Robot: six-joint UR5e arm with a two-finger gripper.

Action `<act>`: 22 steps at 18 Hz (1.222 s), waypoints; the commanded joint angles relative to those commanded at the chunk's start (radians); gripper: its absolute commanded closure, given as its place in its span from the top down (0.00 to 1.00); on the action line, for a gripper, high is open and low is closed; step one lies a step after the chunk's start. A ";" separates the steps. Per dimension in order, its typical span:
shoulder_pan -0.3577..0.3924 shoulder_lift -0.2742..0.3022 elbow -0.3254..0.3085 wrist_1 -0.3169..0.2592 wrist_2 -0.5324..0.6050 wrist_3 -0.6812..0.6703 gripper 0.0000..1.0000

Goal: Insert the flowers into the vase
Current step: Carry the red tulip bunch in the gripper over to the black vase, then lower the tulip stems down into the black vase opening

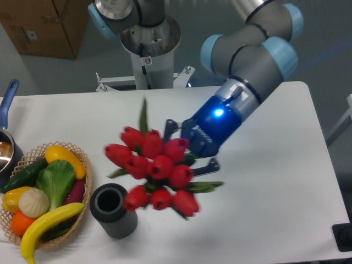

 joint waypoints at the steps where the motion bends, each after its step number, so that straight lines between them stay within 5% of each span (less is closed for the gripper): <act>1: -0.009 -0.014 0.000 0.002 -0.043 0.022 0.00; 16: -0.072 -0.077 -0.018 0.000 -0.112 0.180 0.03; 22: -0.069 -0.075 -0.136 0.002 -0.111 0.311 0.09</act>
